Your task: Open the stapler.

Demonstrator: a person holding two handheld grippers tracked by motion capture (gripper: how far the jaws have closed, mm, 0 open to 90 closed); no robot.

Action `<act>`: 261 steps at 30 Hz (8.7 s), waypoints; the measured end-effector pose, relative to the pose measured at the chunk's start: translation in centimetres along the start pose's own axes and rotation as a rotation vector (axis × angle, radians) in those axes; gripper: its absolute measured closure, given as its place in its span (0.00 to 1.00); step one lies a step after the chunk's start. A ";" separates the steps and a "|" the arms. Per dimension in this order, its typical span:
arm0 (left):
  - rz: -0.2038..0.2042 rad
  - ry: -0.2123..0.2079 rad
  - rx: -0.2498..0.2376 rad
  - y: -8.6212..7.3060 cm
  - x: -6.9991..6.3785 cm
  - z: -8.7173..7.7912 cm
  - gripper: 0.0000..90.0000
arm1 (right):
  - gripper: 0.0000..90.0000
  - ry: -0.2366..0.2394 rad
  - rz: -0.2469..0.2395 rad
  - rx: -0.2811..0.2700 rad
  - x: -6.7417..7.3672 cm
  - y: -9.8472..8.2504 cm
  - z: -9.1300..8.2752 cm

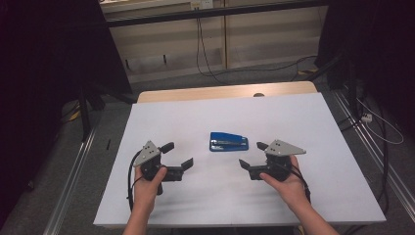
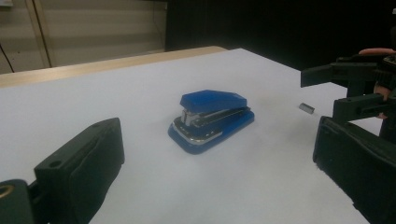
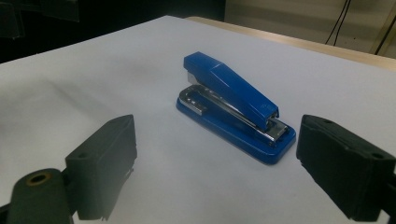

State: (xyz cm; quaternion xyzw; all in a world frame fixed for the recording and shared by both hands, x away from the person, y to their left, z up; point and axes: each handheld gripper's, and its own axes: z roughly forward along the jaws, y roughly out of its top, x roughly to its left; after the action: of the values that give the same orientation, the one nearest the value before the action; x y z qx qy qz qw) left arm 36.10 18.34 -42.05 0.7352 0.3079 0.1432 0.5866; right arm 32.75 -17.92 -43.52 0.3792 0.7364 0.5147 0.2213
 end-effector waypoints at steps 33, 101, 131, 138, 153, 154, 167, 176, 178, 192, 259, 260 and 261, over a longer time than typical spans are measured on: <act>-0.019 0.022 0.049 0.5 0.8 3.8 0.03 | 0.99 0.093 -0.005 0.120 -0.2 1.6 5.8; 0.005 0.046 0.290 0.8 1.7 12.1 1.00 | 1.00 0.017 -0.146 0.195 1.0 1.4 11.7; 0.046 0.030 0.246 3.3 0.8 12.1 1.00 | 1.00 -0.025 -0.078 0.079 1.1 2.5 11.9; 0.043 0.049 0.261 2.9 1.1 12.3 1.00 | 1.00 -0.068 -0.098 0.046 1.5 2.4 11.8; 0.065 0.056 0.297 1.8 1.1 13.3 1.00 | 1.00 -0.084 -0.129 0.053 1.5 2.8 11.7; 0.061 0.057 0.296 1.8 1.1 13.3 1.00 | 1.00 -0.084 -0.129 0.053 1.5 2.8 11.7; 0.097 0.082 0.333 1.2 0.8 13.7 1.00 | 1.00 -0.157 -0.160 0.035 1.7 3.7 11.1; 0.087 0.073 0.331 1.1 1.1 13.6 1.00 | 1.00 -0.219 -0.175 0.031 1.5 4.0 10.2; 0.101 0.081 0.337 1.2 1.1 13.6 1.00 | 1.00 -0.241 -0.173 0.035 1.1 4.1 9.7; 0.091 0.081 0.344 1.2 1.0 13.6 1.00 | 1.00 -0.276 -0.160 0.053 -0.3 3.7 8.1; -0.065 0.112 0.216 3.1 0.7 10.4 0.54 | 0.81 -0.270 -0.024 0.130 -6.0 1.1 1.9; -0.059 0.115 0.223 3.1 0.8 10.3 0.52 | 0.78 -0.271 -0.023 0.128 -6.0 1.1 1.7; -0.060 0.112 0.229 3.1 0.8 10.1 0.49 | 0.75 -0.269 -0.018 0.128 -6.0 1.2 1.6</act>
State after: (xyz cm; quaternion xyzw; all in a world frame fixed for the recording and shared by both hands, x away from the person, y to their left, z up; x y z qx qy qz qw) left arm 43.36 10.59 -41.97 0.7787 0.3761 0.1303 0.4850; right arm 37.96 -21.52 -43.39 0.4515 0.7348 0.4092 0.2979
